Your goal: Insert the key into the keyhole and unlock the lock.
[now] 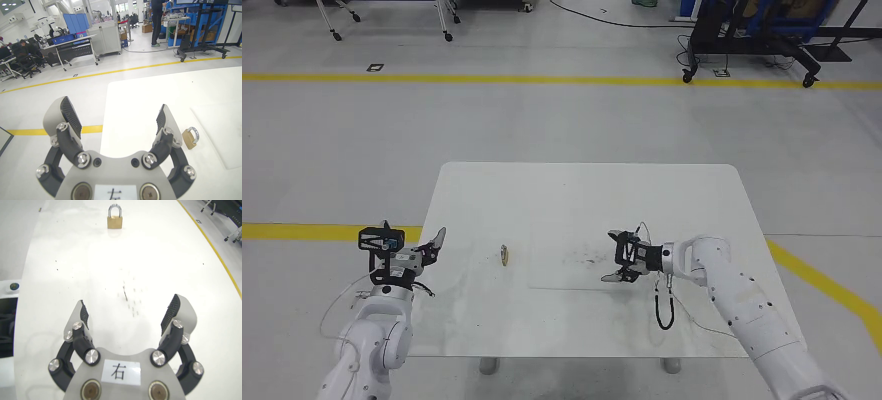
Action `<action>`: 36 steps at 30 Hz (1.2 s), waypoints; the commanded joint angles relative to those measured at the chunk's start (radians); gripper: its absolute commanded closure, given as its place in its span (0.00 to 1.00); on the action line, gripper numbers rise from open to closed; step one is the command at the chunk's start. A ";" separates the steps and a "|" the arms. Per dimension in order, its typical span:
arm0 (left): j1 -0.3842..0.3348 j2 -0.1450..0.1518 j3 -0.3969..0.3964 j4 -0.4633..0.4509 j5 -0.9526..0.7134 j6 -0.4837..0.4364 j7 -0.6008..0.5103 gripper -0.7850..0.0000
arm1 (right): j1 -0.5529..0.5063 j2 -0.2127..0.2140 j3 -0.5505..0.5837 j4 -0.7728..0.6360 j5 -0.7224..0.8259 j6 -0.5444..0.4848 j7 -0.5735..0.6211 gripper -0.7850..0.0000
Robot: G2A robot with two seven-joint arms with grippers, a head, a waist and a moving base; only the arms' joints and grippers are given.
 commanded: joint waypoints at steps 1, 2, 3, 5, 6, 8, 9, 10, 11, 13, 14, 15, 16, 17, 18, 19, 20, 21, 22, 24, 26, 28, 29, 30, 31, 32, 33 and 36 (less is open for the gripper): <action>0.000 0.000 0.000 0.000 0.000 0.000 0.000 0.00 | 0.026 -0.007 -0.040 0.020 -0.044 0.024 0.002 0.51; 0.000 0.000 0.000 0.000 0.000 0.000 0.000 0.00 | 0.037 -0.010 -0.057 0.031 -0.056 0.033 0.001 0.51; 0.000 0.000 0.000 0.000 0.000 0.000 0.000 0.00 | 0.048 -0.013 -0.072 0.041 -0.067 0.034 -0.002 0.52; 0.000 0.000 0.000 0.000 0.000 0.000 0.000 0.00 | 0.068 -0.018 -0.096 0.064 -0.077 0.031 -0.012 0.53; 0.000 0.000 0.000 0.000 0.000 0.000 0.000 0.00 | 0.078 -0.020 -0.105 0.075 -0.080 0.030 -0.018 0.55; 0.000 0.000 0.000 0.000 0.000 0.000 0.000 0.00 | 0.094 -0.024 -0.123 0.095 -0.085 0.030 -0.027 0.57; 0.000 0.000 0.000 0.000 0.000 0.000 0.000 0.00 | 0.101 -0.026 -0.131 0.104 -0.087 0.031 -0.031 0.58; 0.000 0.000 0.000 0.000 0.000 0.000 0.000 0.00 | 0.108 -0.028 -0.139 0.111 -0.088 0.033 -0.035 0.60; 0.000 0.000 0.000 0.000 0.000 0.000 0.000 0.00 | 0.114 -0.030 -0.146 0.120 -0.088 0.035 -0.038 0.61; 0.000 0.000 0.000 0.000 0.000 0.000 0.000 0.00 | 0.126 -0.034 -0.158 0.134 -0.086 0.039 -0.043 0.64; 0.000 0.000 0.000 0.000 0.000 0.000 0.000 0.00 | 0.131 -0.036 -0.164 0.142 -0.082 0.040 -0.045 0.64; 0.000 0.000 0.000 0.000 0.000 0.000 0.000 0.00 | 0.137 -0.038 -0.169 0.148 -0.080 0.041 -0.047 0.65; 0.000 0.000 0.000 0.000 0.000 0.000 0.000 0.00 | 0.141 -0.039 -0.173 0.153 -0.078 0.041 -0.049 0.67; 0.000 0.000 0.000 0.000 0.000 0.000 0.000 0.00 | 0.145 -0.041 -0.178 0.157 -0.075 0.040 -0.053 0.69; 0.000 0.000 0.000 0.000 0.000 0.000 0.000 0.00 | 0.149 -0.042 -0.183 0.160 -0.075 0.038 -0.054 0.70; 0.000 0.000 0.000 0.000 0.000 0.000 0.000 0.00 | 0.153 -0.043 -0.187 0.163 -0.074 0.038 -0.054 0.73; 0.000 0.000 0.000 0.000 0.000 0.000 0.000 0.00 | 0.156 -0.044 -0.191 0.165 -0.074 0.040 -0.054 0.76; 0.000 0.000 0.000 0.000 0.000 0.000 0.000 0.00 | 0.159 -0.045 -0.194 0.168 -0.073 0.042 -0.052 0.79; 0.000 0.000 0.000 0.000 0.000 0.000 0.000 0.00 | 0.162 -0.046 -0.197 0.171 -0.071 0.044 -0.050 0.91; 0.000 0.000 0.000 0.000 0.000 0.000 0.000 0.00 | 0.166 -0.048 -0.202 0.175 -0.064 0.045 -0.051 1.00; 0.000 0.000 0.000 0.000 0.000 0.000 0.000 0.00 | 0.170 -0.047 -0.201 0.178 -0.057 0.041 -0.060 1.00; 0.000 0.000 0.000 0.000 0.000 0.000 0.000 0.00 | 0.169 -0.043 -0.195 0.177 -0.054 0.036 -0.078 1.00; 0.000 0.000 0.000 0.000 0.000 0.000 0.000 0.00 | 0.168 -0.041 -0.190 0.176 -0.053 0.034 -0.089 1.00; 0.000 0.000 0.000 0.000 0.000 0.000 0.000 0.00 | 0.165 -0.038 -0.185 0.174 -0.051 0.030 -0.101 1.00; 0.000 0.000 0.000 0.000 0.000 0.000 0.000 0.00 | 0.162 -0.034 -0.178 0.172 -0.049 0.026 -0.117 1.00; 0.000 0.000 0.000 0.000 0.000 0.000 0.000 0.00 | 0.158 -0.030 -0.171 0.170 -0.049 0.023 -0.133 1.00; 0.000 0.000 0.000 0.000 0.000 0.000 0.000 0.00 | 0.154 -0.026 -0.164 0.168 -0.049 0.019 -0.147 1.00; 0.000 0.000 0.000 0.000 0.000 0.000 0.000 0.00 | 0.141 -0.015 -0.146 0.163 -0.051 0.015 -0.179 1.00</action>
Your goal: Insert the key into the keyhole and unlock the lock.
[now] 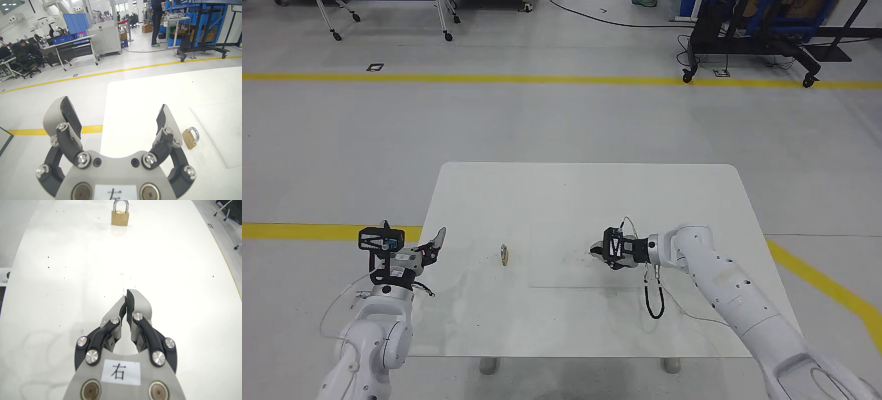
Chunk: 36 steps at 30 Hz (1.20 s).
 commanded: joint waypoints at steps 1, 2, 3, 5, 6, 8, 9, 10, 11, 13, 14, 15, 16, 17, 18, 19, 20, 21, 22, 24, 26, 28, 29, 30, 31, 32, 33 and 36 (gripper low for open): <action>0.000 0.000 0.000 0.000 0.000 0.000 0.000 0.00 | -0.009 0.007 0.012 -0.002 0.003 -0.001 -0.023 1.00; 0.000 0.000 0.000 0.000 0.000 0.000 0.000 0.00 | -0.014 0.009 0.019 0.002 0.012 -0.003 -0.033 1.00; 0.000 0.000 0.000 0.000 0.000 0.000 0.000 0.00 | -0.016 0.011 0.025 0.008 0.022 -0.005 -0.039 1.00; 0.000 0.000 0.000 0.000 0.000 0.000 0.000 0.00 | -0.016 0.011 0.025 0.008 0.022 -0.005 -0.039 1.00; 0.000 0.000 0.000 0.000 0.000 0.000 0.000 0.00 | -0.016 0.011 0.025 0.008 0.022 -0.005 -0.039 1.00; 0.000 0.000 0.000 0.000 0.000 0.000 0.000 0.00 | -0.016 0.011 0.025 0.008 0.022 -0.005 -0.039 1.00; 0.000 0.000 0.000 0.000 0.000 0.000 0.000 0.00 | -0.016 0.011 0.025 0.008 0.022 -0.005 -0.039 1.00; 0.000 0.000 0.000 0.000 0.000 0.000 0.000 0.00 | -0.016 0.011 0.025 0.008 0.022 -0.005 -0.039 1.00; 0.000 0.000 0.000 0.000 0.000 0.000 0.000 0.00 | -0.016 0.011 0.025 0.008 0.022 -0.005 -0.039 1.00; 0.000 0.000 0.000 0.000 0.000 0.000 0.000 0.00 | -0.016 0.011 0.025 0.008 0.022 -0.005 -0.039 1.00; 0.000 0.000 0.000 0.000 0.000 0.000 0.000 0.00 | -0.023 0.009 0.025 0.008 0.044 -0.002 -0.052 1.00; 0.000 0.000 0.000 0.000 0.000 0.000 0.000 0.00 | -0.026 0.008 0.024 0.016 0.065 -0.011 -0.068 1.00; 0.000 0.000 0.000 0.000 0.000 0.000 0.000 0.00 | -0.023 0.006 0.025 0.028 0.084 -0.011 -0.086 1.00; 0.000 0.000 0.000 0.000 0.000 0.000 0.000 0.00 | -0.027 0.002 0.028 0.039 0.140 -0.018 -0.143 1.00; 0.000 0.000 0.000 0.000 0.000 0.000 0.000 0.00 | -0.027 -0.002 0.028 0.058 0.190 -0.018 -0.196 1.00; 0.000 0.000 0.000 0.000 0.000 0.000 0.000 0.00 | -0.023 -0.004 0.017 0.072 0.207 -0.018 -0.224 1.00; 0.000 0.000 0.000 0.000 0.000 0.000 0.000 0.00 | -0.019 -0.008 -0.001 0.077 0.225 -0.018 -0.260 1.00; 0.000 0.000 0.000 0.000 0.000 0.000 0.000 0.00 | -0.014 -0.010 -0.018 0.086 0.239 -0.018 -0.296 1.00; 0.000 0.000 0.000 0.000 0.000 0.000 0.000 0.00 | -0.008 -0.012 -0.043 0.089 0.244 -0.018 -0.334 1.00; 0.000 0.000 0.000 0.000 0.000 0.000 0.000 0.00 | 0.013 -0.011 -0.078 0.122 0.235 -0.018 -0.380 1.00; 0.000 0.000 0.000 0.000 0.000 0.000 0.000 0.00 | 0.020 -0.011 -0.092 0.138 0.233 -0.018 -0.399 1.00; 0.000 0.000 0.000 0.000 0.000 0.000 0.000 0.00 | 0.020 -0.011 -0.092 0.138 0.233 -0.018 -0.399 1.00; 0.000 0.000 0.000 0.000 0.000 0.000 0.000 0.00 | 0.020 -0.011 -0.092 0.138 0.233 -0.018 -0.399 1.00; 0.000 0.000 0.000 0.000 0.000 0.000 0.000 0.00 | 0.020 -0.011 -0.092 0.138 0.233 -0.018 -0.399 1.00; -0.001 0.001 -0.005 0.003 0.026 0.007 0.002 0.00 | 0.020 -0.011 -0.092 0.138 0.233 -0.018 -0.399 1.00; 0.001 0.000 0.000 -0.002 0.003 -0.011 0.009 0.00 | 0.020 -0.011 -0.092 0.138 0.233 -0.018 -0.399 1.00; 0.002 -0.002 -0.002 -0.008 -0.075 -0.052 0.019 0.00 | 0.020 -0.011 -0.092 0.138 0.233 -0.018 -0.399 1.00; -0.006 -0.005 -0.020 -0.010 -0.372 -0.238 -0.013 0.00 | -0.007 -0.013 -0.108 0.104 0.303 -0.018 -0.448 1.00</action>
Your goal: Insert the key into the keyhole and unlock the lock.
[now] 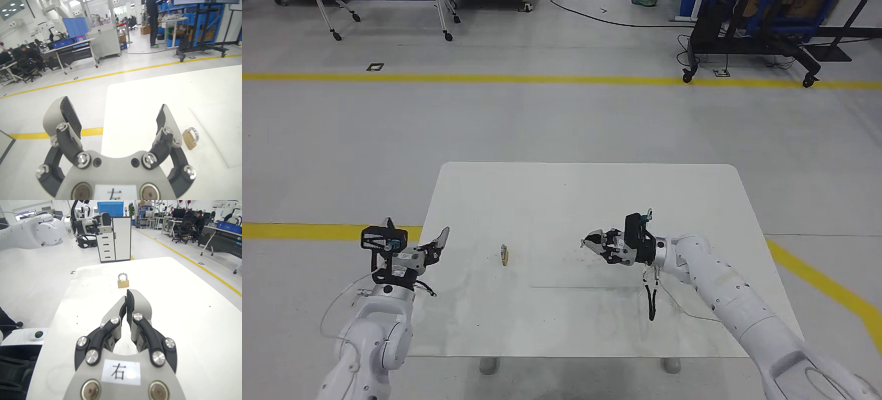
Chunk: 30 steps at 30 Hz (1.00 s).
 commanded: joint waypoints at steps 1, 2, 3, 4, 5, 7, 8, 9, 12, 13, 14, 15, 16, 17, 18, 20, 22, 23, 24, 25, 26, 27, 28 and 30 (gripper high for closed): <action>-0.018 0.000 -0.012 0.010 -0.440 -0.191 -0.063 0.00 | -0.015 0.000 -0.013 -0.012 0.069 0.000 -0.041 1.00; -0.035 0.002 -0.006 0.015 -0.554 -0.284 -0.111 0.00 | -0.019 -0.003 -0.027 -0.016 0.107 0.000 -0.063 1.00; -0.056 0.004 0.000 0.029 -0.667 -0.383 -0.163 0.00 | -0.018 -0.006 -0.044 -0.018 0.137 0.000 -0.085 1.00; -0.078 0.007 0.011 0.055 -0.796 -0.476 -0.228 0.00 | -0.017 -0.009 -0.065 -0.017 0.167 0.000 -0.106 1.00; -0.106 0.011 0.031 0.081 -0.935 -0.545 -0.317 0.00 | -0.015 -0.013 -0.092 -0.021 0.204 0.000 -0.135 1.00; -0.176 0.021 0.058 0.128 -1.136 -0.603 -0.495 0.00 | -0.001 -0.021 -0.143 -0.020 0.270 0.000 -0.158 1.00; -0.208 0.024 0.092 0.140 -1.249 -0.614 -0.585 0.00 | 0.004 -0.025 -0.168 -0.028 0.317 0.000 -0.158 1.00; -0.242 0.027 0.118 0.159 -1.357 -0.613 -0.671 0.00 | 0.011 -0.029 -0.191 -0.032 0.365 0.000 -0.158 1.00; -0.342 0.033 0.193 0.220 -1.614 -0.588 -0.904 0.00 | 0.031 -0.037 -0.255 -0.039 0.497 0.000 -0.158 1.00; -0.372 0.033 0.219 0.247 -1.689 -0.572 -0.964 0.00 | 0.035 -0.039 -0.270 -0.045 0.543 0.000 -0.158 1.00; -0.400 0.031 0.249 0.277 -1.766 -0.556 -1.025 0.00 | 0.038 -0.041 -0.284 -0.053 0.587 0.000 -0.158 1.00; -0.429 0.029 0.274 0.310 -1.836 -0.547 -1.082 0.00 | 0.043 -0.041 -0.295 -0.053 0.619 0.000 -0.158 1.00; -0.455 0.026 0.300 0.349 -1.904 -0.534 -1.139 0.00 | 0.048 -0.040 -0.307 -0.057 0.644 0.000 -0.158 1.00; -0.483 0.023 0.317 0.391 -1.947 -0.535 -1.176 0.00 | 0.046 -0.040 -0.325 -0.074 0.683 0.000 -0.158 1.00; -0.509 0.021 0.333 0.420 -1.941 -0.534 -1.177 0.00 | 0.049 -0.039 -0.340 -0.081 0.717 0.000 -0.158 1.00; -0.540 0.016 0.367 0.456 -1.870 -0.577 -1.134 0.00 | 0.061 -0.034 -0.368 -0.076 0.759 0.000 -0.158 1.00; -0.556 0.015 0.394 0.472 -1.782 -0.637 -1.074 0.08 | 0.072 -0.030 -0.394 -0.071 0.788 0.000 -0.158 1.00; -0.556 0.015 0.406 0.476 -1.732 -0.674 -1.038 0.09 | 0.080 -0.028 -0.408 -0.066 0.789 0.000 -0.158 1.00; -0.557 0.016 0.418 0.481 -1.689 -0.704 -1.007 0.10 | 0.086 -0.027 -0.421 -0.067 0.796 0.000 -0.158 1.00; -0.559 0.018 0.426 0.490 -1.646 -0.731 -0.980 0.10 | 0.092 -0.026 -0.434 -0.069 0.801 0.000 -0.158 1.00; -0.566 0.020 0.431 0.497 -1.578 -0.754 -0.958 0.09 | 0.099 -0.026 -0.449 -0.072 0.801 0.000 -0.158 1.00; -0.568 0.021 0.436 0.500 -1.523 -0.782 -0.929 0.11 | 0.105 -0.026 -0.462 -0.073 0.805 0.000 -0.158 1.00; -0.567 0.022 0.439 0.507 -1.481 -0.807 -0.904 0.20 | 0.111 -0.026 -0.475 -0.072 0.812 0.000 -0.158 1.00; -0.564 0.020 0.444 0.519 -1.441 -0.842 -0.865 0.24 | 0.125 -0.029 -0.500 -0.067 0.826 0.000 -0.158 1.00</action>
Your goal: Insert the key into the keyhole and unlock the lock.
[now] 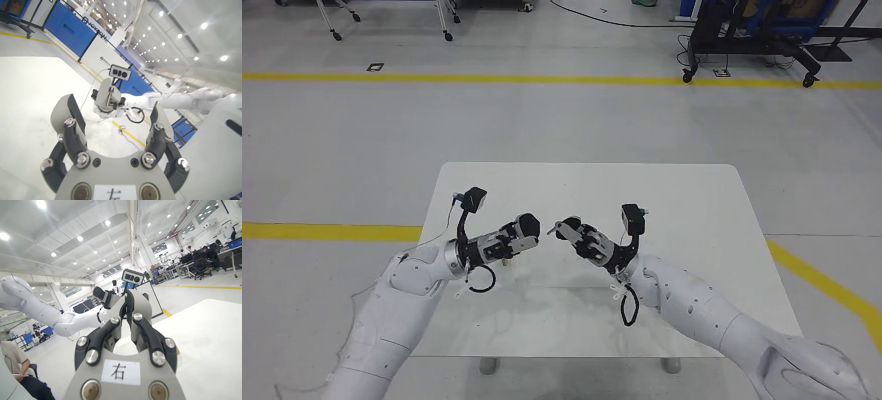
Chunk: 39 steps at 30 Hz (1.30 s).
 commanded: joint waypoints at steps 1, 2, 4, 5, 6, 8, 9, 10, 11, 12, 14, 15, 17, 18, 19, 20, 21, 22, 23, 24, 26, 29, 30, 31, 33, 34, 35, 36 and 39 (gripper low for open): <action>0.003 -0.003 0.009 0.010 0.040 -0.027 0.039 0.28 | 0.014 -0.004 -0.025 0.008 0.018 0.000 0.000 1.00; 0.002 -0.004 0.012 0.013 0.046 -0.030 0.049 0.33 | 0.021 -0.006 -0.036 0.011 0.023 0.000 0.000 1.00; 0.000 -0.004 0.018 0.014 0.060 -0.036 0.062 0.52 | 0.032 -0.011 -0.056 0.021 0.033 0.000 0.000 1.00; 0.001 -0.004 0.020 0.014 0.067 -0.040 0.068 0.55 | 0.037 -0.013 -0.064 0.026 0.039 0.000 0.000 1.00; 0.000 -0.004 0.021 0.014 0.074 -0.041 0.074 0.57 | 0.042 -0.015 -0.071 0.029 0.045 0.000 0.000 1.00; 0.001 -0.003 0.023 0.014 0.083 -0.045 0.087 0.62 | 0.049 -0.018 -0.085 0.038 0.053 0.000 0.000 1.00; 0.001 -0.003 0.024 0.014 0.086 -0.046 0.094 0.63 | 0.053 -0.019 -0.091 0.040 0.057 0.000 0.000 1.00; 0.001 -0.003 0.025 0.014 0.090 -0.045 0.098 0.66 | 0.055 -0.021 -0.096 0.043 0.061 0.000 0.000 1.00; 0.001 -0.002 0.027 0.013 0.093 -0.043 0.100 0.67 | 0.058 -0.022 -0.102 0.044 0.064 0.000 0.000 1.00; 0.000 -0.001 0.029 0.013 0.099 -0.040 0.098 0.69 | 0.060 -0.023 -0.107 0.045 0.067 0.000 0.000 1.00; -0.001 0.000 0.032 0.010 0.106 -0.038 0.099 0.84 | 0.064 -0.025 -0.117 0.049 0.071 0.000 0.000 1.00; -0.002 0.001 0.033 0.010 0.111 -0.036 0.100 0.92 | 0.066 -0.026 -0.122 0.050 0.073 0.000 0.000 1.00; -0.003 0.002 0.035 0.008 0.122 -0.033 0.103 1.00 | 0.070 -0.028 -0.129 0.053 0.079 0.000 0.000 1.00; -0.003 0.003 0.036 0.007 0.127 -0.034 0.105 1.00 | 0.072 -0.028 -0.130 0.054 0.081 0.000 0.000 1.00; -0.003 0.004 0.036 0.007 0.132 -0.034 0.108 1.00 | 0.073 -0.028 -0.131 0.055 0.083 0.000 0.000 1.00; -0.003 0.005 0.036 0.007 0.135 -0.033 0.113 1.00 | 0.075 -0.028 -0.131 0.057 0.083 0.000 0.000 1.00; -0.002 0.005 0.036 0.006 0.137 -0.032 0.118 1.00 | 0.076 -0.028 -0.131 0.059 0.081 0.000 0.000 1.00; -0.001 0.006 0.035 0.006 0.136 -0.033 0.122 1.00 | 0.077 -0.028 -0.130 0.061 0.081 0.000 0.000 1.00; 0.000 0.008 0.033 0.006 0.135 -0.034 0.125 1.00 | 0.076 -0.027 -0.129 0.062 0.081 0.000 0.000 1.00; 0.001 0.009 0.031 0.005 0.132 -0.036 0.128 1.00 | 0.076 -0.027 -0.129 0.063 0.080 0.000 0.000 1.00; 0.003 0.011 0.030 0.003 0.120 -0.038 0.130 1.00 | 0.075 -0.026 -0.128 0.063 0.079 0.000 0.000 1.00; 0.003 0.015 0.026 0.004 0.103 -0.036 0.128 1.00 | 0.074 -0.025 -0.130 0.063 0.078 0.000 0.000 1.00; 0.003 0.017 0.025 0.004 0.099 -0.035 0.126 1.00 | 0.074 -0.025 -0.131 0.063 0.076 0.000 0.000 1.00; 0.003 0.018 0.024 0.003 0.097 -0.035 0.125 1.00 | 0.074 -0.024 -0.134 0.061 0.072 0.000 0.000 1.00; 0.003 0.021 0.022 0.002 0.095 -0.035 0.125 1.00 | 0.077 -0.023 -0.138 0.063 0.063 0.000 0.000 0.93; 0.004 0.022 0.021 0.001 0.093 -0.034 0.126 1.00 | 0.078 -0.023 -0.138 0.063 0.063 0.000 0.000 0.62; 0.004 0.023 0.019 -0.001 0.092 -0.035 0.126 1.00 | 0.078 -0.022 -0.138 0.066 0.061 0.000 0.000 0.05; 0.004 0.025 0.016 -0.002 0.093 -0.035 0.126 1.00 | 0.079 -0.021 -0.139 0.067 0.058 0.000 0.000 0.00; -0.001 0.032 0.013 -0.008 0.122 -0.020 0.090 1.00 | 0.084 -0.013 -0.132 0.082 0.047 0.000 0.000 0.04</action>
